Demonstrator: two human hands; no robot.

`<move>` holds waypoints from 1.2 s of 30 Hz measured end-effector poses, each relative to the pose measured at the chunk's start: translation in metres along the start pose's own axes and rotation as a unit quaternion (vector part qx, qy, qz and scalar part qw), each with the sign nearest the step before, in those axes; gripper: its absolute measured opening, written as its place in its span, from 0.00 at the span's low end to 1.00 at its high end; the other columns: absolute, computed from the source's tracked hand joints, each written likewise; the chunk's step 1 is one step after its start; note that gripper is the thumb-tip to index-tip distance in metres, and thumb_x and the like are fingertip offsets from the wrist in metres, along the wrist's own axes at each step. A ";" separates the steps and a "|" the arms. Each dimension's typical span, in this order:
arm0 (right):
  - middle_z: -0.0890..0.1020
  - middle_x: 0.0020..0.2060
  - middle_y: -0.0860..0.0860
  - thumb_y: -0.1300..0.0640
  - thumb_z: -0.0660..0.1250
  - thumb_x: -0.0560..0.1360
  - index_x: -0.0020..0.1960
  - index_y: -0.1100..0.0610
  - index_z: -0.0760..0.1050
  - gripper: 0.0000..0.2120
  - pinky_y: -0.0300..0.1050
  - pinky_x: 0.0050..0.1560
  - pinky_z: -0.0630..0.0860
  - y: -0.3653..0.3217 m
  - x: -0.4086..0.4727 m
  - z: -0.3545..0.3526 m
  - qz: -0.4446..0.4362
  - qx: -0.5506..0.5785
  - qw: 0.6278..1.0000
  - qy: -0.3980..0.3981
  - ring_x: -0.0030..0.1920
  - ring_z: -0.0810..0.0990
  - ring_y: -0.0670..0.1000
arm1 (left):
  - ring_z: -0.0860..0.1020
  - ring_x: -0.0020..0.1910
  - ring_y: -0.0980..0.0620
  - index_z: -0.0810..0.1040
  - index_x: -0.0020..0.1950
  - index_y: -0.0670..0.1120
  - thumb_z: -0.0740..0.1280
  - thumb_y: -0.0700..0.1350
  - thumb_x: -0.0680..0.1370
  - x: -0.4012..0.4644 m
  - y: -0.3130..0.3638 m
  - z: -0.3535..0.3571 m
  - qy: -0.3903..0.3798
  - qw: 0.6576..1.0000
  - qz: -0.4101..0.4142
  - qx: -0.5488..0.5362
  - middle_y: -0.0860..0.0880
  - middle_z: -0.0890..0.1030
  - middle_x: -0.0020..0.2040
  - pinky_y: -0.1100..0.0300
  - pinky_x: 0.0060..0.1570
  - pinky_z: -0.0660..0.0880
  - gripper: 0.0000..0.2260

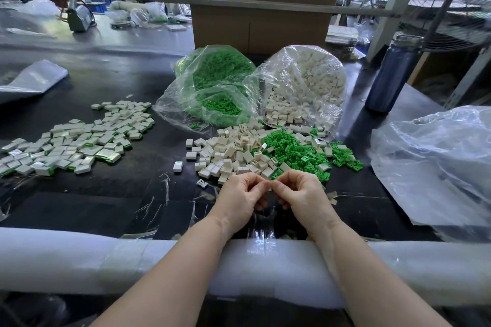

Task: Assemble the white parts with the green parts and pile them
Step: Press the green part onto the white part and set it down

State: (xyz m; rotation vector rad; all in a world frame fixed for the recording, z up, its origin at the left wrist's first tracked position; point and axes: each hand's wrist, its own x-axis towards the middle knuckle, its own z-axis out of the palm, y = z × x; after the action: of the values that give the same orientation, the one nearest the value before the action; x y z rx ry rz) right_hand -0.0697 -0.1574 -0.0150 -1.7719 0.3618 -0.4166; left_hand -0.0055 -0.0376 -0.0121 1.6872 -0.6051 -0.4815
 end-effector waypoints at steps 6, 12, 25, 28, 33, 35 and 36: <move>0.80 0.30 0.52 0.64 0.70 0.72 0.37 0.59 0.77 0.06 0.38 0.30 0.75 -0.001 0.000 -0.001 -0.006 0.057 0.998 0.034 0.30 0.76 0.48 | 0.80 0.33 0.56 0.78 0.48 0.44 0.65 0.39 0.77 0.001 -0.002 0.001 0.016 0.999 0.017 -0.049 0.49 0.80 0.37 0.66 0.35 0.77 0.03; 0.80 0.28 0.53 0.66 0.70 0.71 0.36 0.59 0.77 0.07 0.36 0.27 0.74 -0.001 -0.001 -0.003 -0.006 0.084 0.996 0.031 0.28 0.76 0.48 | 0.80 0.35 0.54 0.77 0.47 0.47 0.65 0.37 0.77 0.000 -0.001 0.005 -0.007 0.999 0.020 -0.034 0.44 0.80 0.39 0.67 0.36 0.76 0.05; 0.80 0.27 0.50 0.66 0.71 0.71 0.34 0.55 0.80 0.10 0.34 0.27 0.72 -0.001 -0.001 -0.004 -0.029 0.101 0.994 -0.015 0.26 0.75 0.44 | 0.81 0.36 0.49 0.75 0.43 0.44 0.65 0.33 0.75 0.000 -0.002 0.004 0.023 0.997 0.001 -0.070 0.37 0.81 0.40 0.62 0.36 0.79 0.06; 0.80 0.27 0.50 0.66 0.70 0.71 0.34 0.55 0.80 0.10 0.35 0.27 0.72 -0.001 -0.002 -0.004 -0.026 0.099 0.995 -0.016 0.26 0.75 0.45 | 0.82 0.36 0.49 0.75 0.43 0.44 0.64 0.33 0.75 0.001 -0.002 0.003 0.022 0.997 -0.001 -0.071 0.38 0.81 0.40 0.62 0.37 0.79 0.07; 0.82 0.32 0.49 0.64 0.67 0.74 0.42 0.56 0.78 0.05 0.34 0.28 0.73 -0.004 -0.002 -0.002 -0.010 0.110 0.994 -0.016 0.30 0.79 0.45 | 0.79 0.34 0.51 0.76 0.43 0.44 0.64 0.32 0.74 0.001 0.000 0.003 0.024 0.996 0.008 -0.082 0.42 0.79 0.36 0.66 0.33 0.76 0.08; 0.82 0.34 0.50 0.61 0.65 0.76 0.45 0.57 0.78 0.03 0.33 0.29 0.73 -0.005 -0.002 -0.001 0.000 0.101 0.994 -0.042 0.32 0.81 0.45 | 0.74 0.29 0.54 0.77 0.42 0.45 0.66 0.33 0.74 0.000 0.001 0.001 0.026 0.997 0.013 -0.070 0.42 0.76 0.34 0.68 0.30 0.74 0.08; 0.82 0.34 0.50 0.60 0.65 0.76 0.46 0.56 0.78 0.04 0.33 0.30 0.73 -0.005 -0.003 -0.001 0.001 0.090 0.994 -0.057 0.33 0.81 0.45 | 0.71 0.27 0.56 0.77 0.42 0.46 0.67 0.34 0.74 0.000 0.001 0.001 0.027 0.998 0.017 -0.061 0.44 0.73 0.34 0.68 0.28 0.72 0.07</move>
State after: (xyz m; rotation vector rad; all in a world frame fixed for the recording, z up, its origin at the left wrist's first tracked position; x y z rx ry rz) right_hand -0.0722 -0.1555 -0.0102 -1.6117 0.2382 -0.3330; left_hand -0.0065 -0.0383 -0.0116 1.5669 -0.5537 -0.4396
